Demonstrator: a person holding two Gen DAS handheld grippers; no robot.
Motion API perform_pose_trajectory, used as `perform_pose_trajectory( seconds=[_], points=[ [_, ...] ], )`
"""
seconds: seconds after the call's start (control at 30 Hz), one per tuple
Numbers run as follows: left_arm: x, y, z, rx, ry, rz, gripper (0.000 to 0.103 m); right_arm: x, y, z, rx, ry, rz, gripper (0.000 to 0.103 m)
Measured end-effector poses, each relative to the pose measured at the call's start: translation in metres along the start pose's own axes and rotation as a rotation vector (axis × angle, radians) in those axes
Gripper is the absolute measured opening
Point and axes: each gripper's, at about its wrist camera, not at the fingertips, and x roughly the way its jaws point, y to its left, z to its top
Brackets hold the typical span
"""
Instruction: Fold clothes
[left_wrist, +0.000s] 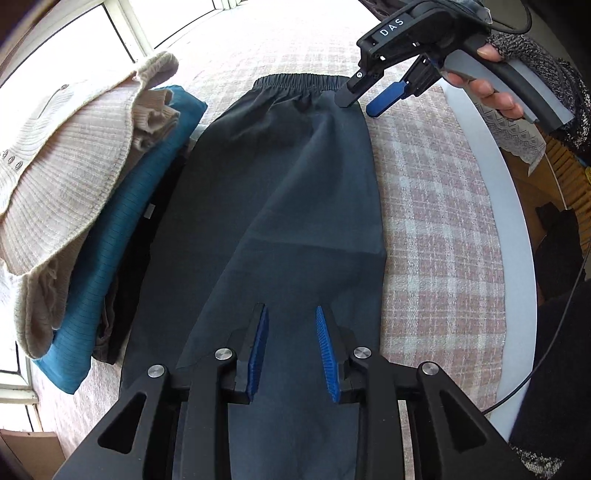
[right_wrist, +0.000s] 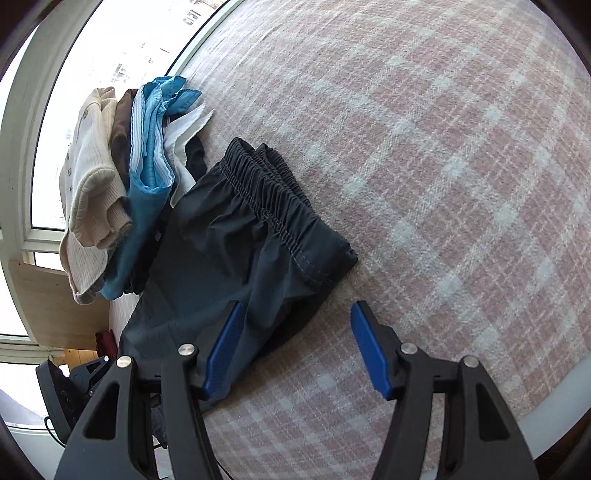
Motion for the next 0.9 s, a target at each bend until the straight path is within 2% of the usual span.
perform_pose_trajectory(
  seconds=[0.23, 0.3, 0.4, 0.63, 0.7, 0.73, 0.77, 0.9],
  points=[
    [-0.014, 0.014, -0.029, -0.039, -0.012, 0.008, 0.026, 0.017, 0.023, 0.002, -0.062, -0.045, -0.057, 0.06],
    [-0.013, 0.017, -0.035, -0.048, -0.017, 0.007, 0.026, 0.01, 0.023, -0.001, -0.054, -0.027, -0.044, 0.06],
    [-0.01, 0.022, -0.04, -0.06, -0.022, -0.003, 0.027, 0.0, 0.016, 0.006, -0.042, -0.047, -0.031, 0.06],
    [0.001, 0.026, -0.039, -0.067, -0.02, -0.028, 0.027, 0.007, 0.011, 0.011, -0.016, -0.039, -0.017, 0.06],
    [0.004, 0.021, -0.038, -0.058, -0.025, -0.037, 0.027, 0.009, 0.013, 0.005, -0.041, -0.04, -0.012, 0.049],
    [0.004, 0.019, -0.037, -0.055, -0.029, -0.043, 0.027, 0.011, 0.014, 0.003, -0.05, -0.029, -0.013, 0.027],
    [0.003, 0.016, -0.036, -0.052, -0.032, -0.05, 0.027, 0.012, 0.014, 0.001, -0.05, -0.022, -0.01, 0.017],
    [0.0, 0.001, -0.03, -0.02, -0.05, -0.087, 0.027, 0.006, 0.019, -0.001, -0.072, -0.043, 0.001, 0.017]
  ],
)
